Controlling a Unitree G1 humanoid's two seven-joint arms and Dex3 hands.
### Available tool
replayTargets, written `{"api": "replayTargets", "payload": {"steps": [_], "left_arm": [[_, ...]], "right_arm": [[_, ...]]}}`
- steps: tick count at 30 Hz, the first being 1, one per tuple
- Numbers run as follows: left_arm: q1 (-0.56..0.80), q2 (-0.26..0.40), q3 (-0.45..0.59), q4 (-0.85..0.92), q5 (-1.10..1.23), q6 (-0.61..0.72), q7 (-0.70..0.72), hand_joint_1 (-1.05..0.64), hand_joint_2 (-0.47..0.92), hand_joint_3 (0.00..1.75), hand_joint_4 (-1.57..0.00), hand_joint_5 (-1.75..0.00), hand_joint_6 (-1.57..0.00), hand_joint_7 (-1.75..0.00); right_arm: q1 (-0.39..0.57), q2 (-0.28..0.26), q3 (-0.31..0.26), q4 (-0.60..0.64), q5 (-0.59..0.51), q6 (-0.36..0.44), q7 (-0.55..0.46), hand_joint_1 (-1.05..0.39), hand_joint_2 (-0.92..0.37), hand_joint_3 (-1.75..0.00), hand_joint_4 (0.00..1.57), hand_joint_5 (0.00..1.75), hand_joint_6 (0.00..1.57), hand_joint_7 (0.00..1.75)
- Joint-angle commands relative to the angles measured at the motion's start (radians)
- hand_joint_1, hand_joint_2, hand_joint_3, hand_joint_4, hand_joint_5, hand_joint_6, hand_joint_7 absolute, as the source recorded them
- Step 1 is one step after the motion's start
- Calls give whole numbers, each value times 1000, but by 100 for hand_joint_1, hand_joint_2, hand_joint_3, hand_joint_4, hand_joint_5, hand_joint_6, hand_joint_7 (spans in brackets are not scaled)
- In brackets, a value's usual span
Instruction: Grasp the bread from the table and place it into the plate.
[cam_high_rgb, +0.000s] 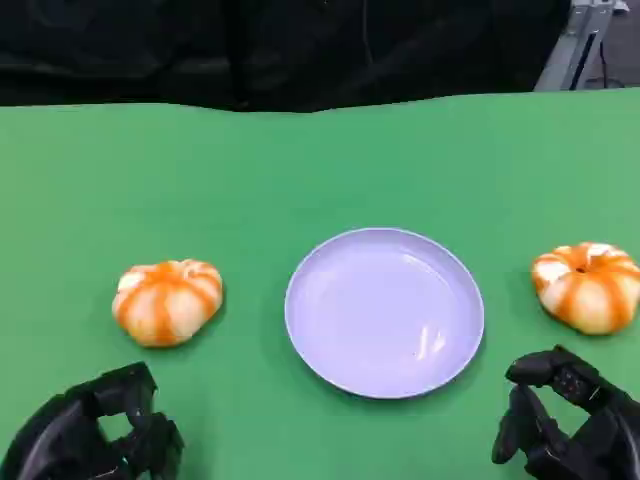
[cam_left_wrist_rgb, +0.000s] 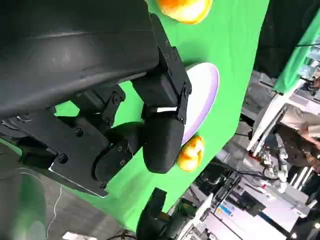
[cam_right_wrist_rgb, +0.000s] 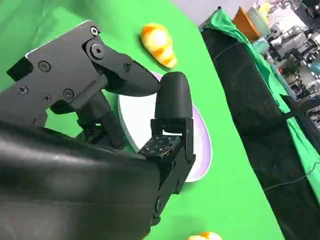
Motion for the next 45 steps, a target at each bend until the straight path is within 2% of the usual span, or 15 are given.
{"api": "replayTargets", "payload": {"steps": [1,25,26,27,28,29,30,34,37,41,42,43,45], "left_arm": [[8,12,3,-11,11,-7,13,-6,52,119,-94,-173,-95,-146],[14,11,-3,-18,33,-23,22,-6,51,120,-93,-168,-93,-143],[29,30,-31,-31,144,-141,57,-6,51,120,-93,-168,-93,-143],[40,43,-52,-39,230,-233,83,-46,73,74,-39,-87,-49,-69],[48,51,-66,-41,290,-300,101,-60,82,54,-24,-53,-37,-38],[52,53,-74,-39,324,-342,112,-68,87,44,-15,-35,-31,-22],[52,51,-76,-33,331,-357,115,-72,89,39,-11,-26,-28,-13],[52,50,-82,-17,341,-391,123,-76,92,33,-8,-15,-25,-5],[35,71,-91,-13,678,-675,403,-80,92,41,-5,-10,-30,-4],[18,84,-107,21,804,-776,523,-81,92,43,-4,-8,-32,-3],[-27,119,-120,29,895,-785,572,-81,92,43,-5,-8,-32,-3],[-66,149,-131,40,971,-793,617,-83,92,34,-2,-4,-32,-3],[-126,192,-151,68,1085,-804,693,-85,92,28,-1,-2,-33,-2]], "right_arm": [[5,-12,-5,-1,2,-13,7,-16,-54,-107,84,175,80,144],[10,-12,-5,-12,5,3,0,-16,-54,-106,85,175,81,143],[9,-10,-3,-14,2,2,-4,-16,-54,-106,85,175,81,143],[8,-9,-1,-15,-1,2,-7,-16,-54,-106,84,175,80,144],[7,-8,0,-15,-3,2,-9,-16,-54,-106,84,175,80,144],[7,-8,1,-16,-4,1,-10,-16,-54,-106,84,175,80,144],[7,-8,1,-16,-3,1,-11,-16,-54,-106,84,175,80,144],[8,-10,3,-16,-2,1,-13,-16,-54,-107,84,175,79,145],[-2,-14,-6,-11,9,17,-16,-15,-54,-107,85,175,80,145],[-5,-15,-11,-11,12,26,-14,-15,-54,-107,85,175,80,145],[-8,-17,-12,-4,8,23,-12,-15,-54,-107,85,175,80,145],[-11,-19,-13,1,4,19,-9,-16,-54,-107,85,175,80,145],[-11,-17,-13,0,-2,23,-15,-16,-54,-107,85,175,80,145]]}}
